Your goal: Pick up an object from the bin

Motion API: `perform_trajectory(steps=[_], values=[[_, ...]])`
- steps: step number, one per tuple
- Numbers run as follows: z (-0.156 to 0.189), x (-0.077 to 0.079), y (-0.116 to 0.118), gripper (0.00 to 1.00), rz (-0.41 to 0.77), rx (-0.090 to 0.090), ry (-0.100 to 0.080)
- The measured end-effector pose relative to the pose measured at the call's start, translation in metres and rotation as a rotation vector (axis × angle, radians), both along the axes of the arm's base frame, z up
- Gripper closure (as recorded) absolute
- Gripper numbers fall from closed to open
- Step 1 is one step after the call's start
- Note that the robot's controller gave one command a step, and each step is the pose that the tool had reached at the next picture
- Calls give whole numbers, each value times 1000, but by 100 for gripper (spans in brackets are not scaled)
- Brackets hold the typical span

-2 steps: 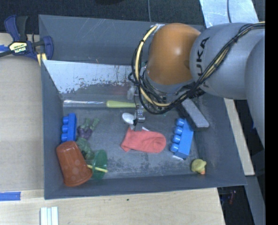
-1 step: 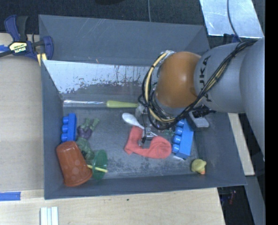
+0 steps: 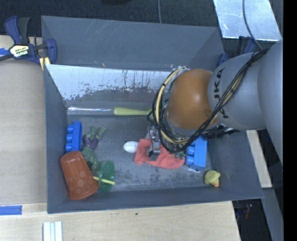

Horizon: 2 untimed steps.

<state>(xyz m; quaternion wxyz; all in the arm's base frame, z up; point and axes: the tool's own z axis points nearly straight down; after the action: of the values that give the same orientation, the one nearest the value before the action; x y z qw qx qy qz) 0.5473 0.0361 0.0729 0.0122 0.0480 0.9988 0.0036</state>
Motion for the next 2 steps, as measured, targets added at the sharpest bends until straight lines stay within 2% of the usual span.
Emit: perform_trajectory(steps=[1,2], values=[[0,0,0,100,0,0,0],[81,-7,13,100,78,-2,5]])
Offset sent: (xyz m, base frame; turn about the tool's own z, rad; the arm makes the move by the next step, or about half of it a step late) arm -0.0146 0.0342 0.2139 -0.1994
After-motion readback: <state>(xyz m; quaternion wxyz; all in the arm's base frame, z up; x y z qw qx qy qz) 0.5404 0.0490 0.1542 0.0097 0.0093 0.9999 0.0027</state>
